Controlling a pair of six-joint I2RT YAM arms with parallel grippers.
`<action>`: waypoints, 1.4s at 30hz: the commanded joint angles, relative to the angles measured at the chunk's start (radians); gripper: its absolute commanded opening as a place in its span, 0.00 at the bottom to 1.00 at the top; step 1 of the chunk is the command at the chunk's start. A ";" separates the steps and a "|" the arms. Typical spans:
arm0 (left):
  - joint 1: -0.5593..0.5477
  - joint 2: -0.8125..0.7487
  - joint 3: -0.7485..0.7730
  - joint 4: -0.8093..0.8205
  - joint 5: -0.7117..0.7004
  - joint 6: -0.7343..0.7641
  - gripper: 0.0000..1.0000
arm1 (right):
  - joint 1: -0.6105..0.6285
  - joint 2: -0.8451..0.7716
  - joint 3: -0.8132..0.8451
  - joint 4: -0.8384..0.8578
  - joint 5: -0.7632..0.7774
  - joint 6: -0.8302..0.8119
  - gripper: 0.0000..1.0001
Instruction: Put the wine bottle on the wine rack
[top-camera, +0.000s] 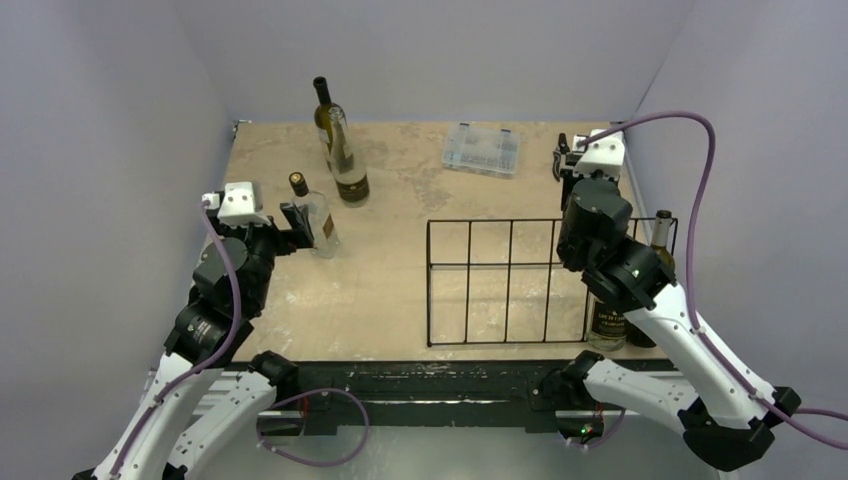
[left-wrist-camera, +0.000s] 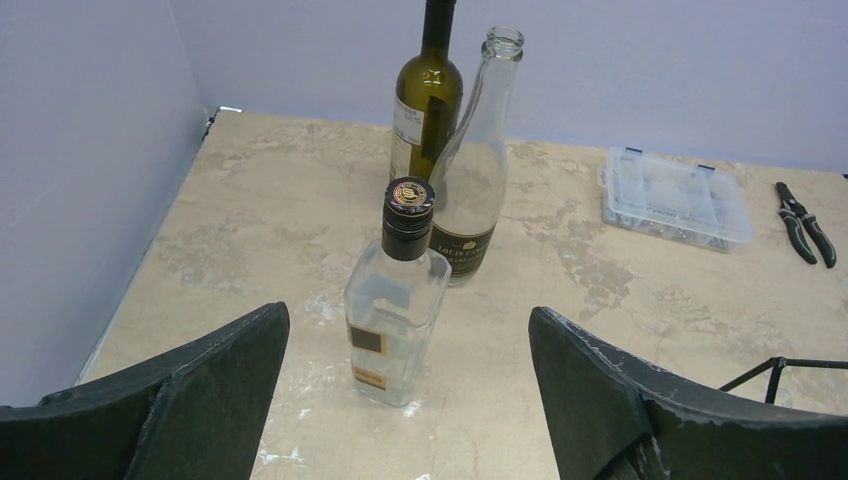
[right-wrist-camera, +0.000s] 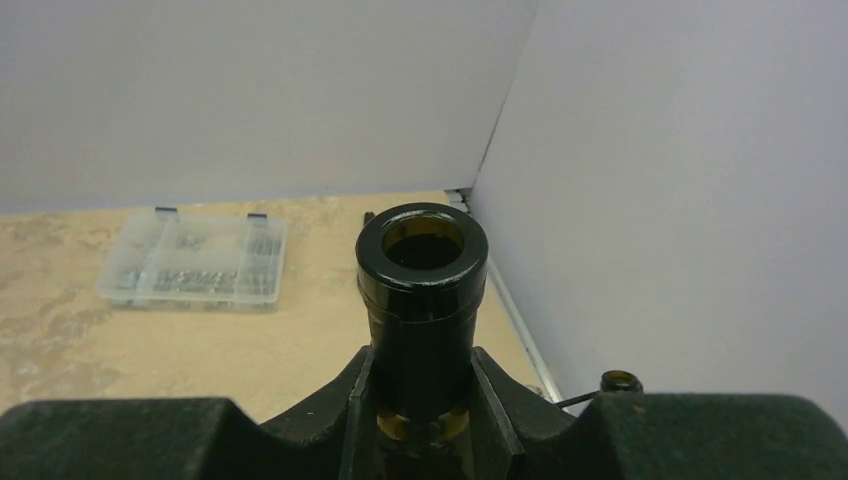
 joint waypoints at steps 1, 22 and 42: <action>-0.005 0.012 0.037 0.014 0.010 -0.009 0.90 | -0.021 -0.001 0.054 -0.028 -0.080 0.107 0.00; -0.005 0.008 0.038 0.011 0.015 -0.013 0.89 | -0.133 0.088 -0.032 -0.109 -0.210 0.252 0.00; -0.006 0.011 0.038 0.009 0.023 -0.019 0.90 | -0.142 0.103 -0.189 -0.210 -0.292 0.430 0.00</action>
